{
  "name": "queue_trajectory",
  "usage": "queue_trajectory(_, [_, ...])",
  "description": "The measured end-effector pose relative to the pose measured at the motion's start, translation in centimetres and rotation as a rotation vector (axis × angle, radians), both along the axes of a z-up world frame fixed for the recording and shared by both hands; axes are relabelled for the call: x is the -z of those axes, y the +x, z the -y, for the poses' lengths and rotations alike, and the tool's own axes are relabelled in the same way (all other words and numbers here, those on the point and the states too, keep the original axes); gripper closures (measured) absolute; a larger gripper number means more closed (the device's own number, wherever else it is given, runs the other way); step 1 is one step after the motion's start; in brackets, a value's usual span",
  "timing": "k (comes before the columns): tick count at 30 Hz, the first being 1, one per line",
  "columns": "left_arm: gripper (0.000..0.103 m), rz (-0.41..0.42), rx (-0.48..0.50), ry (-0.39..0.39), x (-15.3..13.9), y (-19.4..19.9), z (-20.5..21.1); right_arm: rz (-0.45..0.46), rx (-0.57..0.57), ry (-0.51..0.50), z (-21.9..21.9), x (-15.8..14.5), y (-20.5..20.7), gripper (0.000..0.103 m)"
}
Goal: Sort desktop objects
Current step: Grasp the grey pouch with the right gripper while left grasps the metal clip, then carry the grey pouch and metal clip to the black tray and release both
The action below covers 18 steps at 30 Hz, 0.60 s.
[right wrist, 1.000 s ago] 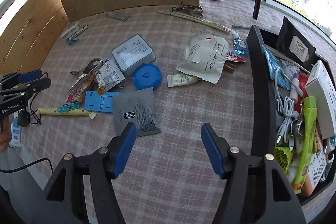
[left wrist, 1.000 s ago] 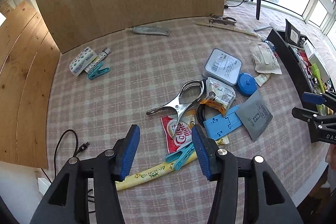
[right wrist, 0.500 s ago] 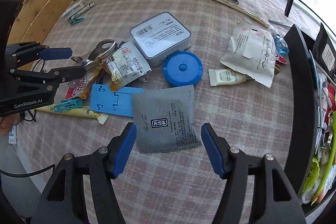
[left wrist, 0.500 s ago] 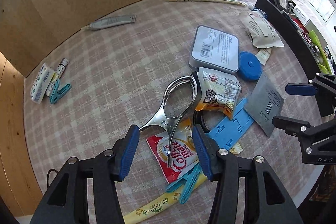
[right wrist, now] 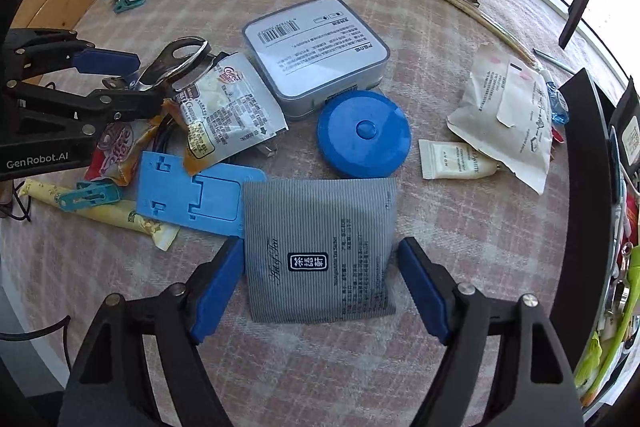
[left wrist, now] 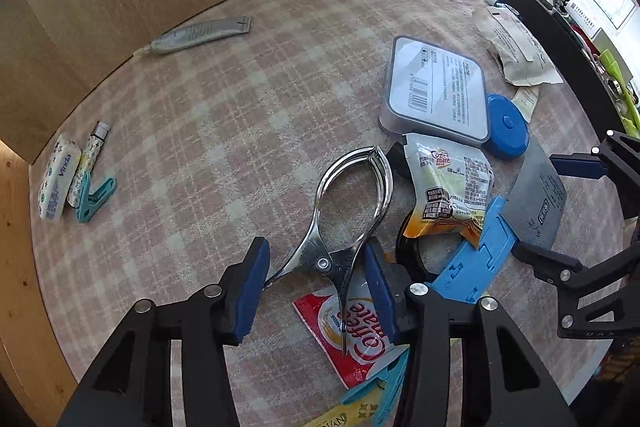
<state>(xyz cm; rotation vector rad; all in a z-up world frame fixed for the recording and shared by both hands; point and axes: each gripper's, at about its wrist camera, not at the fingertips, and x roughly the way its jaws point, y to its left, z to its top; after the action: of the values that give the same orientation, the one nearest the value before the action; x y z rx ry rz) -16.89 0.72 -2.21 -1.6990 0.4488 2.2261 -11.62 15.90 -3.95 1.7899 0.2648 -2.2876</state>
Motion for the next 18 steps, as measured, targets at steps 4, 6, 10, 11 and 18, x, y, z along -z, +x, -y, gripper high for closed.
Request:
queue_trajectory(4, [0.07, 0.005, -0.027, 0.023, 0.0, -0.5, 0.3, 0.007, -0.01, -0.01, -0.5, -0.2, -0.1, 0.026])
queue_trajectory(6, [0.074, 0.005, -0.056, 0.023, 0.0, -0.8, 0.5, 0.004, -0.024, -0.007, -0.6, -0.3, 0.0, 0.03])
queue_trajectory(10, [0.074, -0.002, -0.113, 0.034, -0.1, -1.5, 1.1, -0.004, -0.027, -0.003, -1.2, -0.6, 0.0, 0.037])
queue_trajectory(11, [0.074, -0.004, -0.126, 0.037, -0.1, -1.6, 1.2, -0.006, -0.024, -0.004, -1.4, -0.8, 0.0, 0.042])
queue_trajectory(18, [0.074, -0.023, -0.173, 0.041, -0.4, -1.1, 1.9, 0.001, 0.036, -0.043, -3.7, -1.6, -0.5, 0.069])
